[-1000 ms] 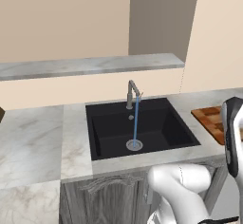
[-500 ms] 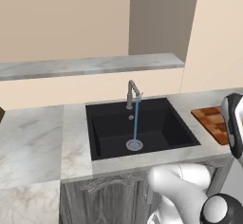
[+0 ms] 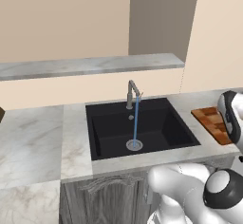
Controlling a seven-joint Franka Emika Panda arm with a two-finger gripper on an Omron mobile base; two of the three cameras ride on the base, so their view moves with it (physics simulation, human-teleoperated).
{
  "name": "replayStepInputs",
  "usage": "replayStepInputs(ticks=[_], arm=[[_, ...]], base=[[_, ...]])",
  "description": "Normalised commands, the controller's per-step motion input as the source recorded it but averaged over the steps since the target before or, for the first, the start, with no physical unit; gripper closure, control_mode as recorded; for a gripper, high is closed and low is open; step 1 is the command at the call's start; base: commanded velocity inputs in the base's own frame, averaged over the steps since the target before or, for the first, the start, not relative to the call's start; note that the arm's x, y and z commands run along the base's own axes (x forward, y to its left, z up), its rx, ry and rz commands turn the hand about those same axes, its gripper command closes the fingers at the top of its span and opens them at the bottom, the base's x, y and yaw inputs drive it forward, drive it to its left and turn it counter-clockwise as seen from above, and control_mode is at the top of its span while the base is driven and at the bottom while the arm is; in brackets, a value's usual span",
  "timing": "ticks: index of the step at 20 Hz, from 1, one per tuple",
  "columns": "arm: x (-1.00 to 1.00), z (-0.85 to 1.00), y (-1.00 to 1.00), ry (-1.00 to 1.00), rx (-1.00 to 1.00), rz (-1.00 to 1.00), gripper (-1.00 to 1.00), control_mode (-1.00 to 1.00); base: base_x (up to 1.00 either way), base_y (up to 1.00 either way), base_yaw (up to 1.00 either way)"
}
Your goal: Pick the pear from the sink and place it on the cutting board to airdry. Then turn off the sink faucet.
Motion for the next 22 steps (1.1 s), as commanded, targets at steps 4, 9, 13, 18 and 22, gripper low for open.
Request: replayStepInputs(ticks=[4, 9, 13, 18, 22], arm=[[0.08, -0.41, -0.07, -0.12, -0.01, 0.0, 1.0, -1.0], [0.03, -0.47, -0.1, -0.11, -0.08, 0.0, 1.0, -1.0], [0.15, -0.3, -0.18, 0.0, -0.07, 0.0, 1.0, -1.0], [0.32, -0.09, -0.17, 0.03, -0.01, 0.0, 1.0, -1.0], [0.28, -0.12, -0.25, 0.0, 0.0, 0.0, 1.0, -1.0]], base=[[0.0, 0.0, 0.0], [0.0, 0.0, 0.0], [0.0, 0.0, 0.0], [0.0, 0.0, 0.0], [0.0, 0.0, 0.0]])
